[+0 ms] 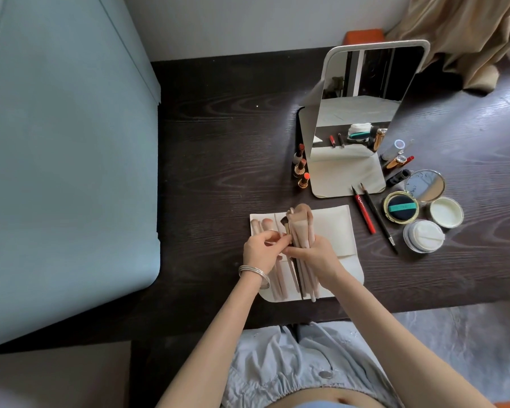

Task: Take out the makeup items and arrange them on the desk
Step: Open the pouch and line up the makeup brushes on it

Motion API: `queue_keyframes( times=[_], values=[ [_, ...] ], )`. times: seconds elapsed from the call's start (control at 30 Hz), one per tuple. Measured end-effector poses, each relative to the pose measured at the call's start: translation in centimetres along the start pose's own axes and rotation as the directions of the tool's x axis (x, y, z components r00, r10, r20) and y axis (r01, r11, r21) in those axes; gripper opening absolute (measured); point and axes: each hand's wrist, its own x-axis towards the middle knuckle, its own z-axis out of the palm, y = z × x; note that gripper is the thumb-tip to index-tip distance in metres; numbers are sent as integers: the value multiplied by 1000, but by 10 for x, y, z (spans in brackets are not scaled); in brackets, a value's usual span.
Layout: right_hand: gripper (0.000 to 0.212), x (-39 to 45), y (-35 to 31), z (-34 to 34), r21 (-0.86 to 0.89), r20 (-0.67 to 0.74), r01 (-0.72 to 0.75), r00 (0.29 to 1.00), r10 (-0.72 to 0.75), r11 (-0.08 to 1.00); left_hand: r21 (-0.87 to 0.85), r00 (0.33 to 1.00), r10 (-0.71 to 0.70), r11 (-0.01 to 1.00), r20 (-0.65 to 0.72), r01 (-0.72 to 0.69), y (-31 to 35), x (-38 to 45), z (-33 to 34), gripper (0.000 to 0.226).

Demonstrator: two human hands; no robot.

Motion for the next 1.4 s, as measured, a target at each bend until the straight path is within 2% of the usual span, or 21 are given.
queue_keyframes(
  times=[0.13, 0.3, 0.4, 0.5, 0.7, 1.17, 1.3, 1.4],
  values=[
    [14, -3, 4, 1, -16, -27, 20, 999, -21, 1000, -109, 999, -50, 993, -21, 48, 1, -2, 3, 14],
    [23, 3, 11, 2, -153, -126, -13, 992, -6, 988, -92, 996, -76, 993, -49, 71, 0, -2, 3, 22],
    [29, 9, 16, 4, -179, -254, -61, 967, 14, 982, 71, 988, 10, 997, -153, 1, -6, -3, 0, 13],
    [31, 11, 22, 8, -217, -302, -101, 953, 32, 971, 248, 981, 96, 967, -168, -52, -13, -2, -4, 9],
    [30, 12, 30, 16, -272, -317, -164, 946, 73, 948, 275, 981, 141, 956, -131, -101, -23, 0, -2, 11],
    [29, 20, 28, 23, -372, -296, -169, 953, 55, 913, 314, 980, 160, 942, -114, -117, -27, 6, 1, 11],
    [28, 16, 25, 22, -330, -314, -139, 949, 30, 934, 315, 979, 165, 941, -119, -120, -26, 4, 0, 11],
    [17, 8, 18, 14, -118, -239, -30, 971, 1, 993, 261, 975, 178, 955, -135, -138, -19, 3, -3, 12]
  ],
)
